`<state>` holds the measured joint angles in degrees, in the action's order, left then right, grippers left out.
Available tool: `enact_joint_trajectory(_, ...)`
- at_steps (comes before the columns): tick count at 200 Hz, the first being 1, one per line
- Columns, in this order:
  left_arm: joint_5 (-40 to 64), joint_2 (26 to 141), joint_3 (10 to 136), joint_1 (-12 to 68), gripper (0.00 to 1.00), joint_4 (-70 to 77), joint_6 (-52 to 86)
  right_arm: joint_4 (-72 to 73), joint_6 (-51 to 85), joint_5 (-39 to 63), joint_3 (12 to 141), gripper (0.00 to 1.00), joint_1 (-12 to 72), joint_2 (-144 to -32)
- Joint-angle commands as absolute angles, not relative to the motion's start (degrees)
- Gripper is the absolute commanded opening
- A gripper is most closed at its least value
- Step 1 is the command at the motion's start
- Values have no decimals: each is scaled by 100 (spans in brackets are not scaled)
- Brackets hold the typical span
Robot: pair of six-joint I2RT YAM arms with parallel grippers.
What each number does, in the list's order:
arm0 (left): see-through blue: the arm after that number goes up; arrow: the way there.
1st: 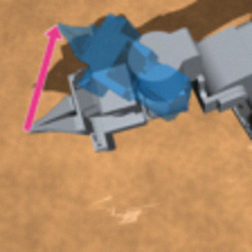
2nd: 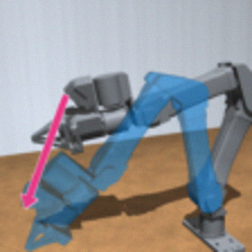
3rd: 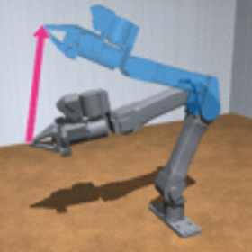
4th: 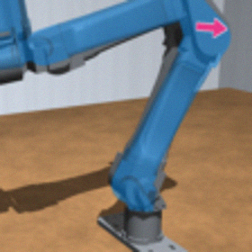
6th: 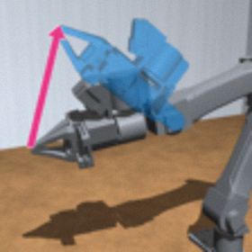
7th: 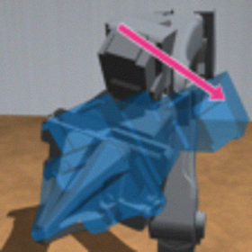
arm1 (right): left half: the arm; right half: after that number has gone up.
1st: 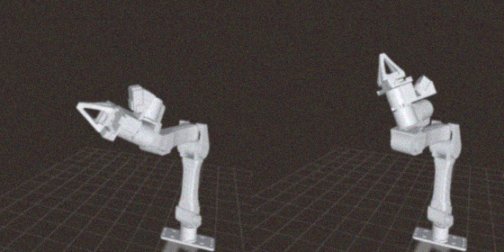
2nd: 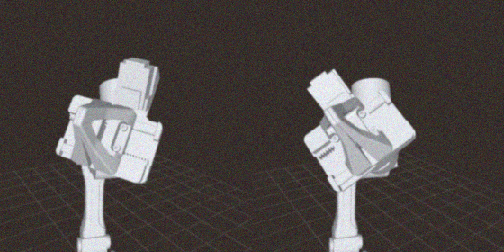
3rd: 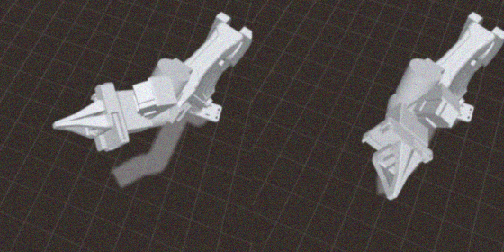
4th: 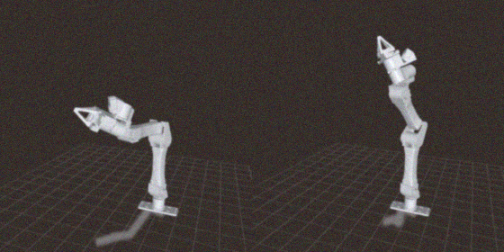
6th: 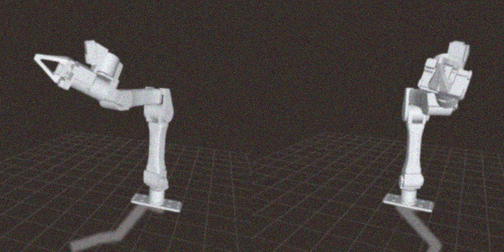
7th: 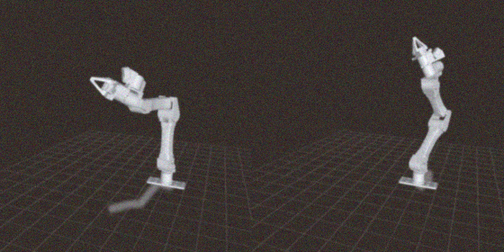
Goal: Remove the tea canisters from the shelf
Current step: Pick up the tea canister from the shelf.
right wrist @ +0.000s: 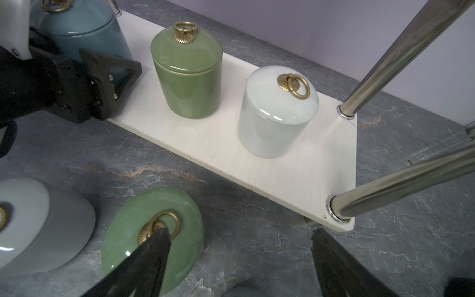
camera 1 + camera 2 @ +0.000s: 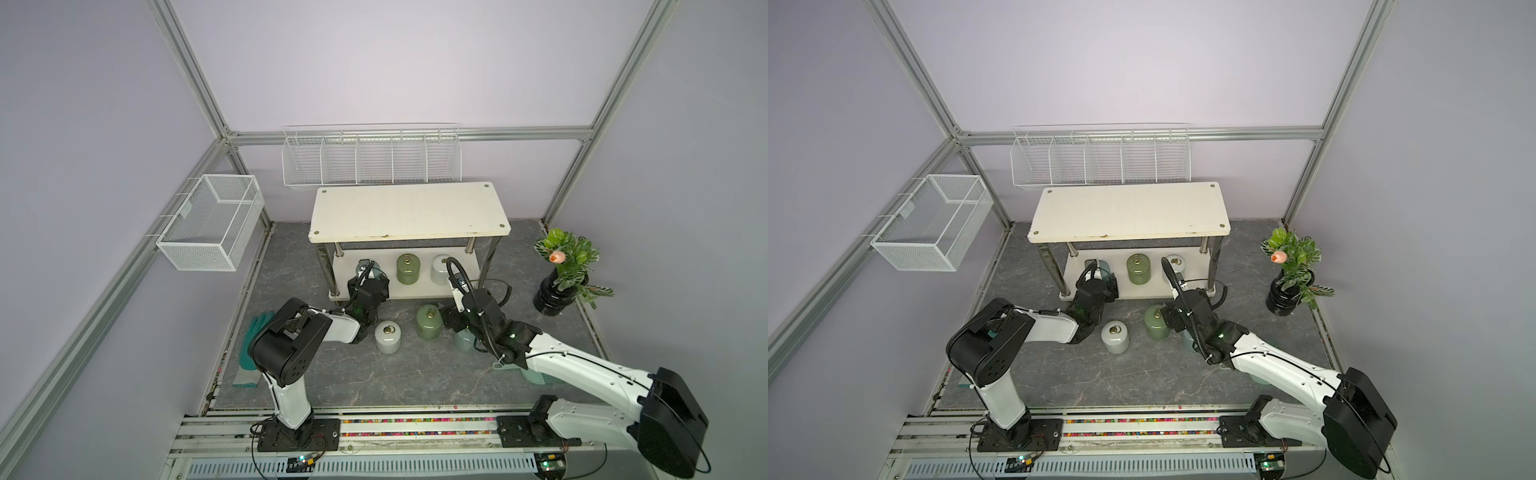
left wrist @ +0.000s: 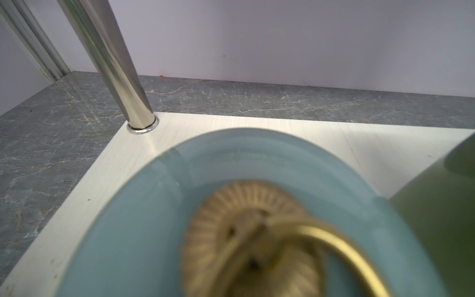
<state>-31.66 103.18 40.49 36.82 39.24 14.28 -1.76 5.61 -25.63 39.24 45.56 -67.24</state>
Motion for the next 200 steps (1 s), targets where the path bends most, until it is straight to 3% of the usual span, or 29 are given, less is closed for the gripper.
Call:
enact_joint_trajectory(1,-3212,10381,3797,3727,79,3084,1490,-50,586,-2504,3917,89,4533,-6639)
enact_joint_trajectory(200,-3060,9704,3665,3731,78,3443,1013,-32,599,-2498,3907,89,4535,-6685)
